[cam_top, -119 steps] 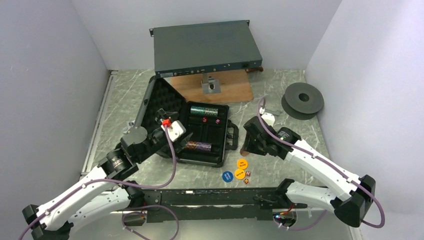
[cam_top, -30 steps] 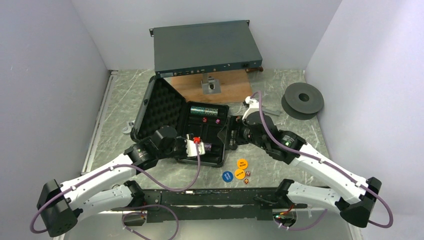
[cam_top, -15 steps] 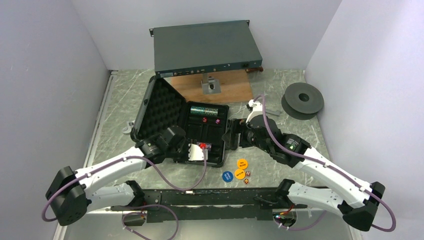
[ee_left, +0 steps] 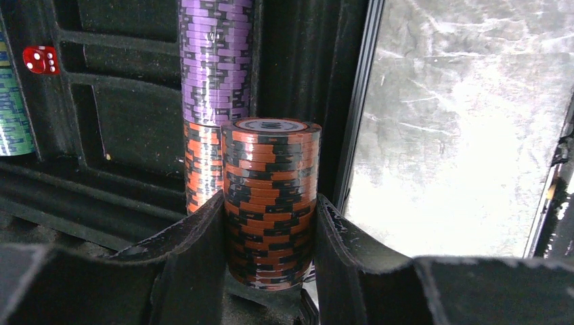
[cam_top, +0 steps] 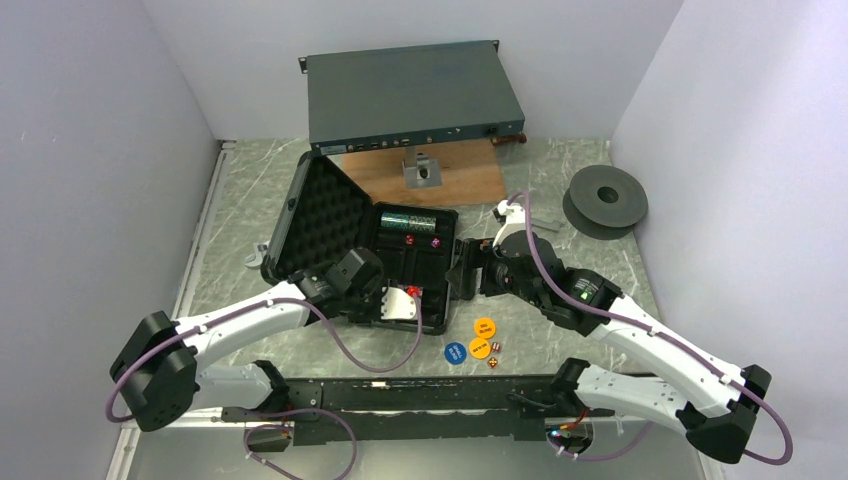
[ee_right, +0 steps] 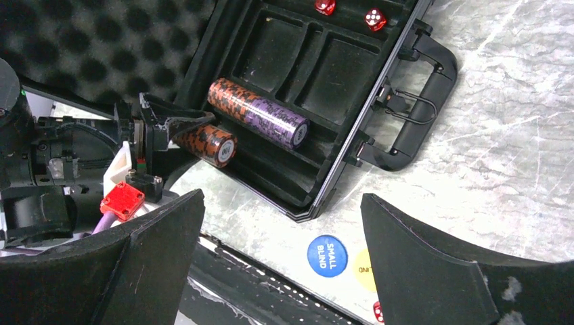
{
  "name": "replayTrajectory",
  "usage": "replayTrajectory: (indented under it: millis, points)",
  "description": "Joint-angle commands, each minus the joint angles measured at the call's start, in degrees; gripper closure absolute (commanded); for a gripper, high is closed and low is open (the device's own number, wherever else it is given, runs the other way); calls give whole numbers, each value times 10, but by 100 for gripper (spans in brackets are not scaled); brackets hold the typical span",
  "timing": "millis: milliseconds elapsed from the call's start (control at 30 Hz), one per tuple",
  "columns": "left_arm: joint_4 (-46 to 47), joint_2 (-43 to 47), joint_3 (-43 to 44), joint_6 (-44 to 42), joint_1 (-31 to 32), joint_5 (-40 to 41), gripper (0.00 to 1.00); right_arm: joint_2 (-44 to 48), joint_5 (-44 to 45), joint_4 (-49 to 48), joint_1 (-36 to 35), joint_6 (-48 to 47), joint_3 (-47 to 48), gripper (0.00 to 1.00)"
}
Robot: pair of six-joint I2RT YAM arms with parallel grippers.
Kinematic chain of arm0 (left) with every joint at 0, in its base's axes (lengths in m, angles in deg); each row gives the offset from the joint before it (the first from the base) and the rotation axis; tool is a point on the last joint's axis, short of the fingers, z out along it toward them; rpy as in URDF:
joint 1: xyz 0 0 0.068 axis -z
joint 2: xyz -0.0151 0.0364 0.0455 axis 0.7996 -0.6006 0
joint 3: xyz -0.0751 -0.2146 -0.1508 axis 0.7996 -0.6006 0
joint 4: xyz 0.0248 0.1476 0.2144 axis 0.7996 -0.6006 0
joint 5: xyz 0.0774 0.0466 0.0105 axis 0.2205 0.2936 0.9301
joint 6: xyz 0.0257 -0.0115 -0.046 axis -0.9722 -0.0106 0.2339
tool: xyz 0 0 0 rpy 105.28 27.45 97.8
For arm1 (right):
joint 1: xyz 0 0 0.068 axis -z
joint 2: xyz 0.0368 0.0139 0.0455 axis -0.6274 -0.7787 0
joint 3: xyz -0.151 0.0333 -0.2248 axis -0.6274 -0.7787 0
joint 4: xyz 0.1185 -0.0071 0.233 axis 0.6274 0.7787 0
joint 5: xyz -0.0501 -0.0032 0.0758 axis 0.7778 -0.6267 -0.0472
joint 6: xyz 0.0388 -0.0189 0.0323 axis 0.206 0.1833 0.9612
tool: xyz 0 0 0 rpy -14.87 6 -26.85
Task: Pack up texas hold em set
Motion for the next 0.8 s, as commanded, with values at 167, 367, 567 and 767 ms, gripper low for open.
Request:
replayTrajectory:
  millis: [167, 367, 567, 767]
  points:
    - [12, -18, 34, -23, -2, 25, 95, 1, 12, 0, 0, -14, -5, 11]
    - [14, -23, 33, -27, -4, 44, 94, 0, 10, 0, 0, -14, -5, 11]
    - [16, -24, 30, -29, -3, 60, 88, 1, 10, 1, 0, -14, -6, 11]
    - [19, -15, 25, -29, -4, 65, 75, 1, 10, 2, 0, -13, -7, 11]
